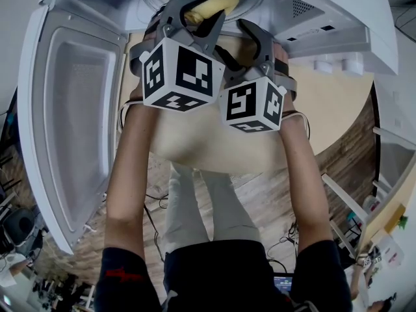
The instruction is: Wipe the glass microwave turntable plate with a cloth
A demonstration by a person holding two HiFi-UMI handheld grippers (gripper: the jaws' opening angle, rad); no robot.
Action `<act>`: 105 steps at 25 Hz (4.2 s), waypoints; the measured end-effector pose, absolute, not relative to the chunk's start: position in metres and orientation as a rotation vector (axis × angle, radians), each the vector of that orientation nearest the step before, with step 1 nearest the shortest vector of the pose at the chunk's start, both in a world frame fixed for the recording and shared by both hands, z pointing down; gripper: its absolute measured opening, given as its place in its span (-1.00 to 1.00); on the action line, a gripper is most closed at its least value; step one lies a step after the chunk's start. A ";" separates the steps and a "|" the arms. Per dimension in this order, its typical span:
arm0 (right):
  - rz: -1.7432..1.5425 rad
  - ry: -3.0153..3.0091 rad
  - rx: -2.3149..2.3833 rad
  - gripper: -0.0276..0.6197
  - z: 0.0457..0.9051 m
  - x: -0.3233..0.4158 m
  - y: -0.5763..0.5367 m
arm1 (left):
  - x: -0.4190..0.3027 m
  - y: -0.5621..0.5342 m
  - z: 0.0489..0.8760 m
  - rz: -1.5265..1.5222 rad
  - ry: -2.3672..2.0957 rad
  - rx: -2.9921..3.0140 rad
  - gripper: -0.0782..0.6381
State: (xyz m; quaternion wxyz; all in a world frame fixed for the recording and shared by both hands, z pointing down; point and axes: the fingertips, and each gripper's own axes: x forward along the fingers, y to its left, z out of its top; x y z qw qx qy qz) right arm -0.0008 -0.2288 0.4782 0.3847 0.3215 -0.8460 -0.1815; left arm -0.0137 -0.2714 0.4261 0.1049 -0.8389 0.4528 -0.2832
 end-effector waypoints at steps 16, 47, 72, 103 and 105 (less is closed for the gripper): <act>-0.461 -2.156 0.817 -0.07 0.478 -0.001 -0.228 | -0.011 -0.270 0.426 -0.869 1.305 -2.472 -0.44; -0.463 -2.155 0.820 -0.07 0.478 0.000 -0.229 | -0.086 -0.290 0.426 -0.935 1.686 -2.376 -0.43; -0.463 -2.154 0.820 -0.07 0.479 0.000 -0.229 | -0.081 -0.291 0.428 -0.935 1.698 -2.324 -0.43; -0.463 -2.154 0.821 -0.07 0.479 0.000 -0.229 | -0.005 -0.275 0.426 -0.853 1.350 -2.523 -0.43; -0.462 -2.154 0.821 -0.07 0.479 0.000 -0.229 | -0.003 -0.275 0.425 -0.850 1.338 -2.530 -0.43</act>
